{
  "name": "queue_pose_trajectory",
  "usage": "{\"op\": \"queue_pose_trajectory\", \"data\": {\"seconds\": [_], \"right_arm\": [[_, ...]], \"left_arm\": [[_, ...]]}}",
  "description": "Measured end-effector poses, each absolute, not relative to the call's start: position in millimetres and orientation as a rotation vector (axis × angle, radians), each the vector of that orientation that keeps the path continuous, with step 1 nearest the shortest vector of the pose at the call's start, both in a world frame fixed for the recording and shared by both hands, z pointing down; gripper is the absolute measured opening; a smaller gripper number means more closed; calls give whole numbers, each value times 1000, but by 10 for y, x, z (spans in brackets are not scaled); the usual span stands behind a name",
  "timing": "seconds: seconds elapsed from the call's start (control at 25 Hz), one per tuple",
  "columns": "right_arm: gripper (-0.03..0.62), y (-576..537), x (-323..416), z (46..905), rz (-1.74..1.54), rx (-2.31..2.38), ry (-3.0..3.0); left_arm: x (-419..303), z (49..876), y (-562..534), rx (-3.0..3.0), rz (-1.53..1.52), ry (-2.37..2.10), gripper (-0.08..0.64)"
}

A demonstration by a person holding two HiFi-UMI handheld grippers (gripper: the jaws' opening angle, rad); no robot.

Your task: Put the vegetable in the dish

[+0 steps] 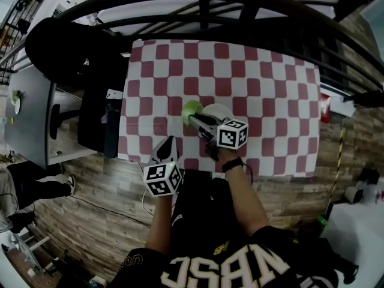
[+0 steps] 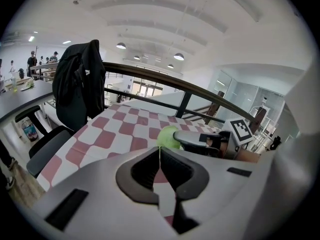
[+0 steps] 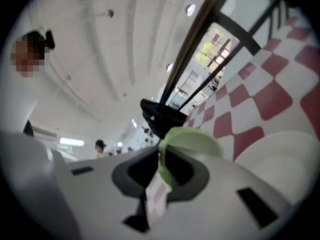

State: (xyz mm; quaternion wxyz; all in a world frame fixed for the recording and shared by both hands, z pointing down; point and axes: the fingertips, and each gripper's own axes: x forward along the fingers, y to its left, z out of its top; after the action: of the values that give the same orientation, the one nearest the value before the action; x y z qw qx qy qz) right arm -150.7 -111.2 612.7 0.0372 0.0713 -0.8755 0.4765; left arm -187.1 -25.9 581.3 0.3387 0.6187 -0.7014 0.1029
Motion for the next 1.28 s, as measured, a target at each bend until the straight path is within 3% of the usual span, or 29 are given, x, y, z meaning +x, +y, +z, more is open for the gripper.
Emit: {"op": "queue_pose_trajectory", "data": {"seconds": [0.16, 0.44, 0.84, 1.28], "right_arm": [[58, -1308, -1300, 6123, 1896, 312, -2771], [58, -1363, -683, 6430, 2231, 617, -2733], [60, -1144, -312, 6366, 2004, 639, -2723], [64, -1026, 121, 6399, 1977, 760, -2710]], "left_arm": [[-1847, 5923, -130, 1598, 313, -1807, 28], [-1709, 6050, -49, 1620, 361, -1767, 28], [-1458, 6140, -83, 1676, 378, -1699, 28], [-1255, 6170, -94, 1725, 384, -1659, 28]]}}
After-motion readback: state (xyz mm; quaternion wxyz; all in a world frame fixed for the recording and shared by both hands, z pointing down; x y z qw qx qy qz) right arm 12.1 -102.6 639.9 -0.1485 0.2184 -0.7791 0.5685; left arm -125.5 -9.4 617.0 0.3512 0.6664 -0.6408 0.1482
